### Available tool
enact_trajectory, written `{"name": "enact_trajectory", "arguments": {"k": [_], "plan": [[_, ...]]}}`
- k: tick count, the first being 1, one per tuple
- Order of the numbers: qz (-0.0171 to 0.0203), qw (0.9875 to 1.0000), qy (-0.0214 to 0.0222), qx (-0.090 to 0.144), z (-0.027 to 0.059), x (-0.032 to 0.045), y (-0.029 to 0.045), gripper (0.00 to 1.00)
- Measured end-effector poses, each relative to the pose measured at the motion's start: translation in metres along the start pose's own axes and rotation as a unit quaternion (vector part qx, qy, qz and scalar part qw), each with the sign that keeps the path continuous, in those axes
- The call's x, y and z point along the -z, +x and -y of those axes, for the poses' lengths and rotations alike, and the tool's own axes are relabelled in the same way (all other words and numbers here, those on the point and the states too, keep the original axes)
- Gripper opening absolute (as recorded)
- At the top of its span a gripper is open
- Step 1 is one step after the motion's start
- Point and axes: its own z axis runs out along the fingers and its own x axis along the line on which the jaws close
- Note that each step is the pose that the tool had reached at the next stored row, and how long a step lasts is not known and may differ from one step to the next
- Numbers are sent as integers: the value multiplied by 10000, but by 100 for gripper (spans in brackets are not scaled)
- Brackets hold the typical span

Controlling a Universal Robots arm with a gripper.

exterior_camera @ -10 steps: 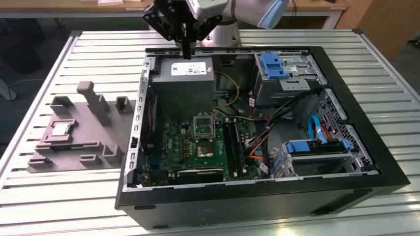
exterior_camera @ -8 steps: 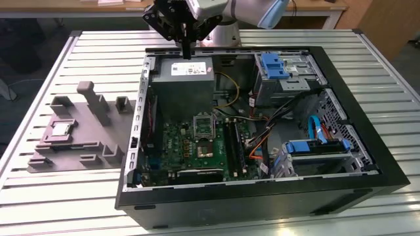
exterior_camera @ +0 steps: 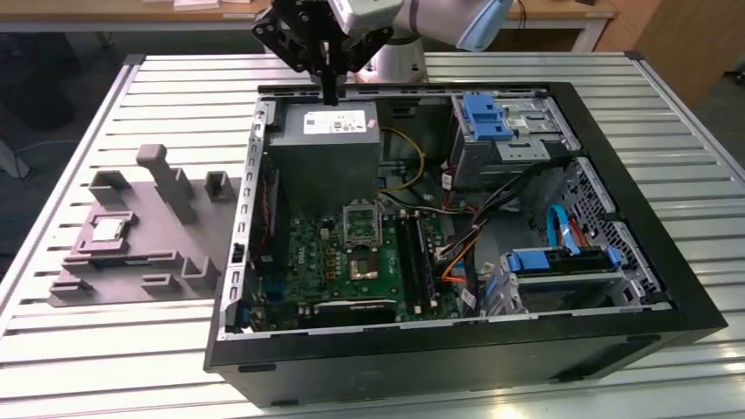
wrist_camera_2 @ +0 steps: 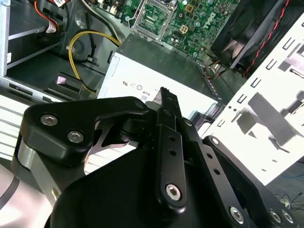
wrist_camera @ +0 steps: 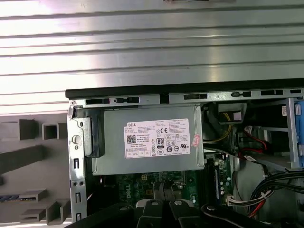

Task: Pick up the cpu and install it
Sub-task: 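Reach for the cpu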

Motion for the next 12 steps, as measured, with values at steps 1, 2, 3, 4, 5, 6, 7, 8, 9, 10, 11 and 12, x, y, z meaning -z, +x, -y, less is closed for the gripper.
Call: {"name": "enact_trajectory", "arguments": {"k": [1, 2, 3, 4, 5, 6, 7, 8, 9, 10, 11, 12], "plan": [[0, 10000, 0, 1, 0, 0, 2, 11], [0, 10000, 0, 1, 1, 0, 11, 11], [0, 10000, 0, 1, 1, 0, 12, 11], [0, 10000, 0, 1, 1, 0, 12, 11], [0, 10000, 0, 1, 1, 0, 12, 11], [0, 10000, 0, 0, 1, 0, 12, 11], [0, 10000, 0, 0, 1, 0, 12, 11], [0, 10000, 0, 1, 1, 0, 12, 11], [0, 10000, 0, 0, 1, 0, 13, 11], [0, 10000, 0, 1, 1, 0, 15, 11], [0, 10000, 0, 0, 2, -4, 27, 11], [0, 10000, 0, 0, 2, -4, 27, 11]]}}
